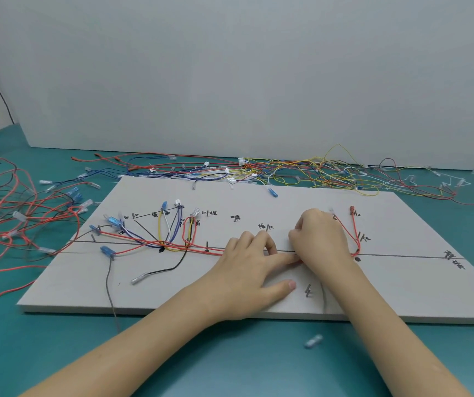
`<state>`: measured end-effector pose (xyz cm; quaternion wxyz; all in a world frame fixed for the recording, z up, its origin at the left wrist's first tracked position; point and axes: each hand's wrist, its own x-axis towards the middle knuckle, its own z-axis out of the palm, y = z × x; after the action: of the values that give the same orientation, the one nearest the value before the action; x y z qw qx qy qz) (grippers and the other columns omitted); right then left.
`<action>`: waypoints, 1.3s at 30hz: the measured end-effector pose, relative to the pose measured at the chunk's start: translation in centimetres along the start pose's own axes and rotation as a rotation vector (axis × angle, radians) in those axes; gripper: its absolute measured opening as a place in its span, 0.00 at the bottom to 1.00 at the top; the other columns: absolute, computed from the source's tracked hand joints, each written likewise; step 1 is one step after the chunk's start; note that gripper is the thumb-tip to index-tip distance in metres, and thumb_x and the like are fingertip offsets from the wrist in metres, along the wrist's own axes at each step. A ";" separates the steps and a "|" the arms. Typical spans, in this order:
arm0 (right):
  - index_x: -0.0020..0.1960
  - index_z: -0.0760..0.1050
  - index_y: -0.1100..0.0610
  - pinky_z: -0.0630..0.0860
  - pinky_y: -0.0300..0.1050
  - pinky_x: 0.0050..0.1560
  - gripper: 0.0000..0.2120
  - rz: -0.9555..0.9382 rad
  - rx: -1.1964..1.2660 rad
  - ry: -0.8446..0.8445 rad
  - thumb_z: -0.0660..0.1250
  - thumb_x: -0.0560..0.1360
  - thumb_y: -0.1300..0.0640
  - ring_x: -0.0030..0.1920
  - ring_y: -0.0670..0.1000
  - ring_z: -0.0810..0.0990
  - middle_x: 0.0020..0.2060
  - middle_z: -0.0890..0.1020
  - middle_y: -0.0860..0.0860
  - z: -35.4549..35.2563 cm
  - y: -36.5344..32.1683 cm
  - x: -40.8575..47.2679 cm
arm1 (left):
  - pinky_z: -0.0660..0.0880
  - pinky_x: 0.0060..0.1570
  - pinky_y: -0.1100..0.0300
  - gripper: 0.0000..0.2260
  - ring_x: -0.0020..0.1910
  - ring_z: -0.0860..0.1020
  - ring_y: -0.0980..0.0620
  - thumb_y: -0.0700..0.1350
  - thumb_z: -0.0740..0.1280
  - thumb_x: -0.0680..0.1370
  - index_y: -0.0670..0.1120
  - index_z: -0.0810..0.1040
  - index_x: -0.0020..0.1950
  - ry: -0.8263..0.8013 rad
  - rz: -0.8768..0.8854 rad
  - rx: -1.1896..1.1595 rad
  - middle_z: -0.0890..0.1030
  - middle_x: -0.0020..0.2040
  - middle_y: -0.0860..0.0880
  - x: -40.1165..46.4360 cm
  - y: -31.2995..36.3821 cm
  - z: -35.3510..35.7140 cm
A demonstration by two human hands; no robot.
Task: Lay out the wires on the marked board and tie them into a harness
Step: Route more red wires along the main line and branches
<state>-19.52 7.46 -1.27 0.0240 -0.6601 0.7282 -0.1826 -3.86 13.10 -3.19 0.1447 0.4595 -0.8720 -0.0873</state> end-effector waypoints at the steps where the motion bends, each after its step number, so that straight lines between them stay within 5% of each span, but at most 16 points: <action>1: 0.48 0.77 0.62 0.72 0.47 0.45 0.08 0.020 0.030 -0.003 0.61 0.73 0.62 0.50 0.61 0.77 0.47 0.81 0.57 -0.1 -0.1 0.0 | 0.59 0.59 0.56 0.20 0.54 0.61 0.52 0.63 0.56 0.79 0.66 0.62 0.71 0.000 0.001 0.000 0.60 0.52 0.56 0.0 0.0 0.0; 15: 0.63 0.71 0.65 0.68 0.49 0.56 0.17 0.024 0.062 -0.025 0.56 0.75 0.68 0.61 0.61 0.72 0.62 0.74 0.61 -0.4 -0.1 -0.6 | 0.60 0.61 0.55 0.20 0.55 0.62 0.52 0.63 0.56 0.79 0.66 0.62 0.71 0.006 -0.001 -0.002 0.61 0.52 0.56 -0.1 0.0 0.1; 18: 0.44 0.70 0.62 0.64 0.50 0.41 0.06 0.061 0.092 -0.013 0.56 0.75 0.67 0.47 0.62 0.71 0.48 0.76 0.61 -0.2 0.3 -0.2 | 0.59 0.60 0.56 0.20 0.55 0.62 0.52 0.63 0.56 0.79 0.66 0.61 0.72 0.007 0.000 -0.008 0.62 0.53 0.56 -0.1 -0.1 0.1; 20: 0.35 0.61 0.60 0.58 0.50 0.33 0.11 0.076 0.127 -0.022 0.56 0.75 0.66 0.41 0.61 0.68 0.35 0.71 0.57 -0.1 0.6 0.4 | 0.59 0.60 0.56 0.21 0.55 0.62 0.52 0.63 0.56 0.79 0.66 0.61 0.72 0.010 0.003 -0.007 0.62 0.53 0.56 0.0 -0.1 0.1; 22: 0.38 0.70 0.63 0.65 0.50 0.34 0.07 0.054 0.179 -0.049 0.57 0.75 0.66 0.43 0.63 0.72 0.34 0.74 0.59 -0.1 0.8 0.8 | 0.59 0.59 0.56 0.21 0.55 0.61 0.52 0.63 0.55 0.79 0.66 0.62 0.72 0.013 0.009 -0.001 0.62 0.53 0.56 0.0 0.0 0.2; 24: 0.54 0.77 0.70 0.74 0.51 0.46 0.13 0.016 0.236 -0.080 0.59 0.75 0.64 0.50 0.64 0.77 0.43 0.81 0.63 0.1 1.1 1.2 | 0.59 0.59 0.56 0.21 0.55 0.61 0.53 0.63 0.55 0.79 0.65 0.63 0.72 0.018 0.018 0.001 0.62 0.54 0.56 0.0 -0.1 0.2; 26: 0.58 0.79 0.64 0.73 0.46 0.49 0.15 -0.024 0.301 -0.094 0.60 0.75 0.63 0.49 0.57 0.78 0.44 0.82 0.57 0.2 1.4 1.5 | 0.59 0.59 0.56 0.20 0.56 0.61 0.53 0.63 0.55 0.79 0.63 0.65 0.71 0.022 0.024 0.001 0.63 0.54 0.56 0.0 -0.2 0.2; 29: 0.52 0.82 0.57 0.67 0.38 0.35 0.14 -0.064 0.436 -0.165 0.60 0.75 0.63 0.32 0.43 0.73 0.30 0.76 0.43 0.0 1.8 2.0 | 0.58 0.59 0.55 0.18 0.56 0.62 0.53 0.61 0.53 0.80 0.62 0.67 0.70 0.038 0.024 -0.003 0.65 0.55 0.56 0.1 -0.1 0.1; 32: 0.46 0.80 0.52 0.62 0.33 0.25 0.13 -0.070 0.493 -0.241 0.58 0.75 0.64 0.21 0.40 0.68 0.20 0.72 0.42 -0.4 2.0 2.5 | 0.57 0.56 0.52 0.17 0.55 0.64 0.52 0.58 0.52 0.81 0.62 0.71 0.68 0.065 0.066 0.128 0.68 0.55 0.55 0.5 0.1 -0.4; 39: 0.41 0.73 0.54 0.58 0.40 0.27 0.12 -0.061 0.640 -0.232 0.56 0.72 0.68 0.24 0.47 0.63 0.25 0.69 0.50 -0.7 2.4 3.0 | 0.62 0.56 0.52 0.12 0.53 0.70 0.50 0.50 0.57 0.81 0.51 0.81 0.51 0.203 -0.081 -0.014 0.76 0.50 0.52 5.4 0.4 -2.9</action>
<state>-22.39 4.83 -0.71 0.3070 -0.6570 0.6063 -0.3263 -6.05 8.80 0.60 0.2318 0.4999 -0.8329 -0.0525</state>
